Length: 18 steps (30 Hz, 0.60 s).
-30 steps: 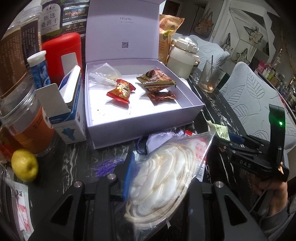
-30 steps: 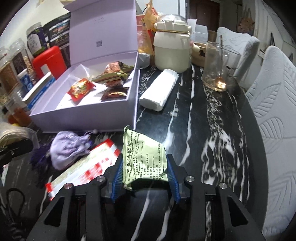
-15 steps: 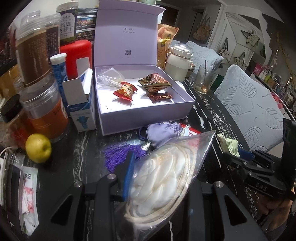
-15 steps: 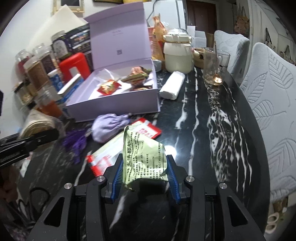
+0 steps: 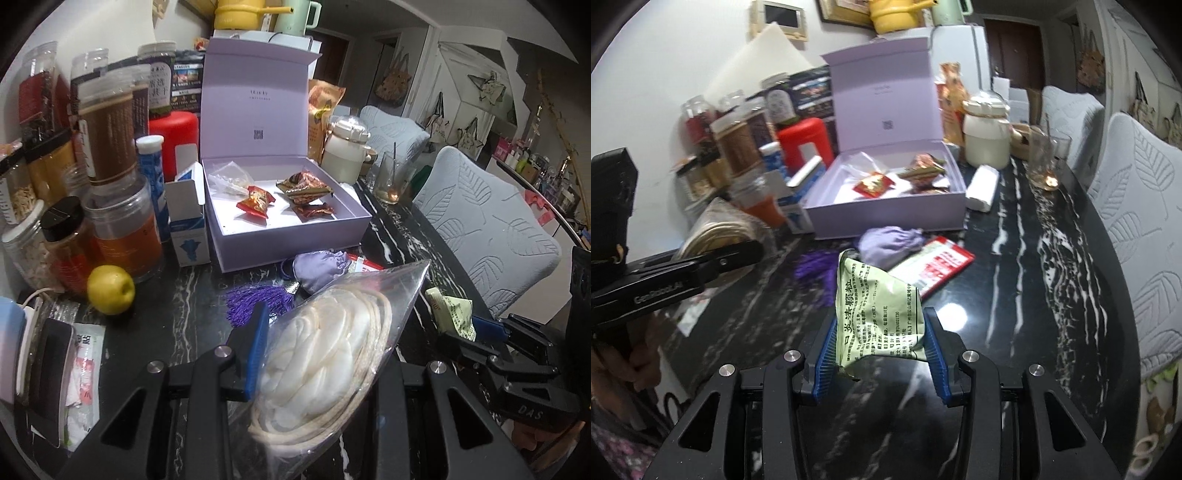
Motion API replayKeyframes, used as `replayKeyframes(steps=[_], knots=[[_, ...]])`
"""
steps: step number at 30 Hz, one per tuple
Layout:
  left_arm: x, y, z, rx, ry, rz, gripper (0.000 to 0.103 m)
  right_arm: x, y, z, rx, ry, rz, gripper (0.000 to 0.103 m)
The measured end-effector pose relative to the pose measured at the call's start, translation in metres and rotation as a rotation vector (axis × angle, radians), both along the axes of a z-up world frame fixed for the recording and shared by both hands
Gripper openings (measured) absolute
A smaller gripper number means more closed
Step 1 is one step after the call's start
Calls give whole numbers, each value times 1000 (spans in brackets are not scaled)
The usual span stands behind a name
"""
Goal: Organize soft objects
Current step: 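Lift the clear bag with the left tool while the right lifts the green-white packet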
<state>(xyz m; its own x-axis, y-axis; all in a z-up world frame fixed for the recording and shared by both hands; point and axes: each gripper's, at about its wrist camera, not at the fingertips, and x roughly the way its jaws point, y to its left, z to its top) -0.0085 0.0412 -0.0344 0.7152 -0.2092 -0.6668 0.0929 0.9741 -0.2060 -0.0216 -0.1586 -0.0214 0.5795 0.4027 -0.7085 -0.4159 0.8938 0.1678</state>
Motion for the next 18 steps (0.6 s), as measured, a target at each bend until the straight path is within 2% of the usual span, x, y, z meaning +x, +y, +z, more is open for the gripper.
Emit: replayKeyframes(steps=[9,18], knots=[[-15,1,17,-1,-56,-30,31,-21,22,21,35,-53,66,43],[-3,0,48,0,-139,-67,31,-16,34,48,69,-118,104,43]])
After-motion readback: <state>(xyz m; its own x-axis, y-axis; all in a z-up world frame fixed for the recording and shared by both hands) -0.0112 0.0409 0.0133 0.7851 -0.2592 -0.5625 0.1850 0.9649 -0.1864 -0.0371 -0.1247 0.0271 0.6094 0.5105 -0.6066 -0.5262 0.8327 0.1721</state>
